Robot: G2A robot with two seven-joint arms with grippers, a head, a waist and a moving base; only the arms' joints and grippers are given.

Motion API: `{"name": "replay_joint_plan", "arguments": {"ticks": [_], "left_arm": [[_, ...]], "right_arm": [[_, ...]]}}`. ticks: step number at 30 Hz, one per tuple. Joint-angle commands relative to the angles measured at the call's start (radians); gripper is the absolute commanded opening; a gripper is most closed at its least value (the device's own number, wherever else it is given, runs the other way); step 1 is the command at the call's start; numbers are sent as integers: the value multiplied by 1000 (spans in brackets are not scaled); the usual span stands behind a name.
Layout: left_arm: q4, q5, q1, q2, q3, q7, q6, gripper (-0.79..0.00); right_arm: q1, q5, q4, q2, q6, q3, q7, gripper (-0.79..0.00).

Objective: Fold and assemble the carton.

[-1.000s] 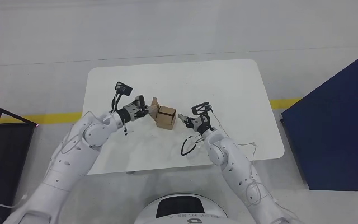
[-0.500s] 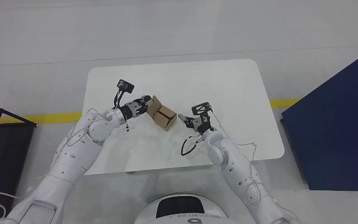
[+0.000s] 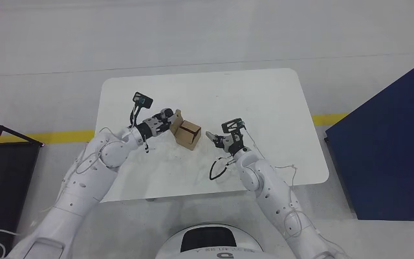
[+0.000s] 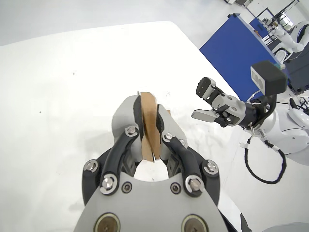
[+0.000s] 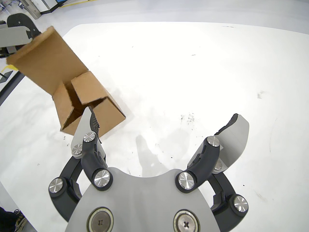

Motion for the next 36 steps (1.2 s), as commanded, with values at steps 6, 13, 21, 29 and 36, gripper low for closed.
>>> {"name": "replay_joint_plan", "arguments": {"ticks": [6, 13, 21, 29, 36], "left_arm": [[20, 3, 21, -2, -29, 133, -104, 0], [43, 79, -14, -24, 28, 247, -186, 0], [125, 123, -72, -52, 70, 353, -186, 0], [204, 160, -32, -35, -41, 448, -153, 0], [285, 175, -61, -45, -14, 342, -135, 0]], "right_arm": [[58, 94, 136, 7, -130, 46, -3, 0], [132, 128, 251, -4, -153, 16, 21, 0], [165, 143, 314, -12, -188, -13, -5, 0], [157, 92, 316, -17, -159, -52, -56, 0], [176, 94, 342, -28, -140, -81, -69, 0]]}}
